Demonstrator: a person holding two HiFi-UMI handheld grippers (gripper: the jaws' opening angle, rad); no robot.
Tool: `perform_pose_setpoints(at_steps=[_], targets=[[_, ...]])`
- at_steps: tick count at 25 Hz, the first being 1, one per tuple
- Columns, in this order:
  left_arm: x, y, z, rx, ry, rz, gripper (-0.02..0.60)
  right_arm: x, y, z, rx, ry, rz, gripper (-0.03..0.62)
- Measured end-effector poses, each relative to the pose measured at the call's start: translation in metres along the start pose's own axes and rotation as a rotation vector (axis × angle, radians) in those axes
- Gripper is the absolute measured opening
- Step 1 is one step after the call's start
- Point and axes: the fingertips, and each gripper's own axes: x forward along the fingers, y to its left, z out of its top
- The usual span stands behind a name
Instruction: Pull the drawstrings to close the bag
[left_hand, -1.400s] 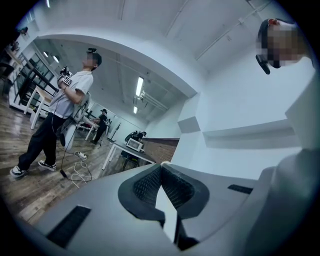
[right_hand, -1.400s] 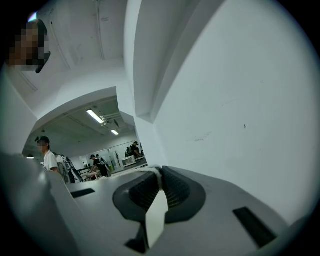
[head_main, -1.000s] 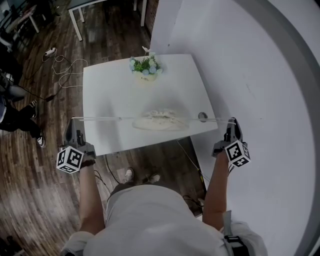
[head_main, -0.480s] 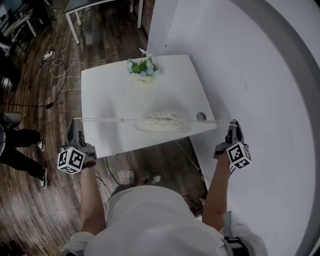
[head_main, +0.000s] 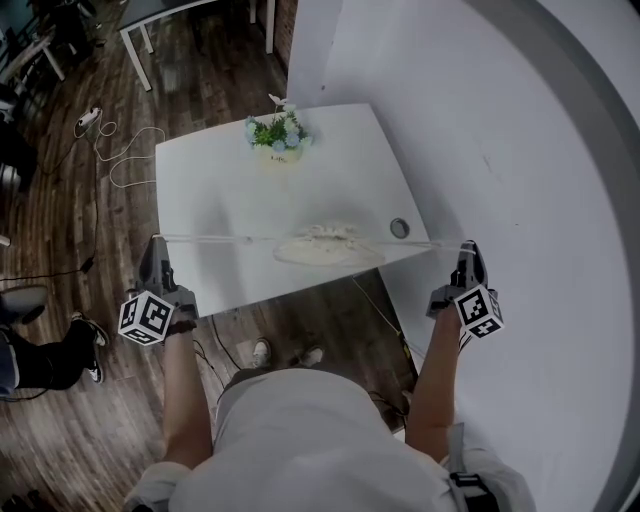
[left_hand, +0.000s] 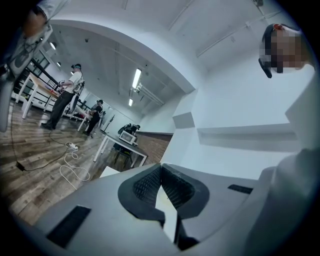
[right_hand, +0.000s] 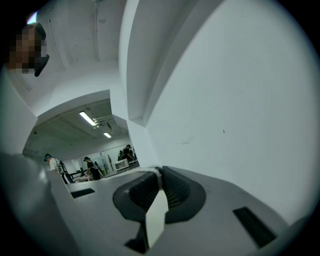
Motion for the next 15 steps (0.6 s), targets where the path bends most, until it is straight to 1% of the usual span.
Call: perform_pose_setpoints(at_steps=[5, 10, 12, 15], targets=[[0.005, -0.001, 0.005, 0.008, -0.008, -0.006, 0.015, 0.003, 0.001, 0.002, -0.010, -0.007, 0.006, 0.040], [0.016, -0.013, 0.013, -0.049, -0.048, -0.014, 0.015, 0.003, 0.005, 0.013, 0.004, -0.044, -0.001, 0.040], [0.018, -0.023, 0.022, -0.034, -0.063, -0.027, 0.015, 0.002, 0.011, 0.024, 0.009, -0.071, 0.008, 0.040], [0.024, -0.045, 0.036, 0.019, -0.071, -0.062, 0.015, 0.002, 0.029, 0.041, -0.004, -0.124, 0.028, 0.040]])
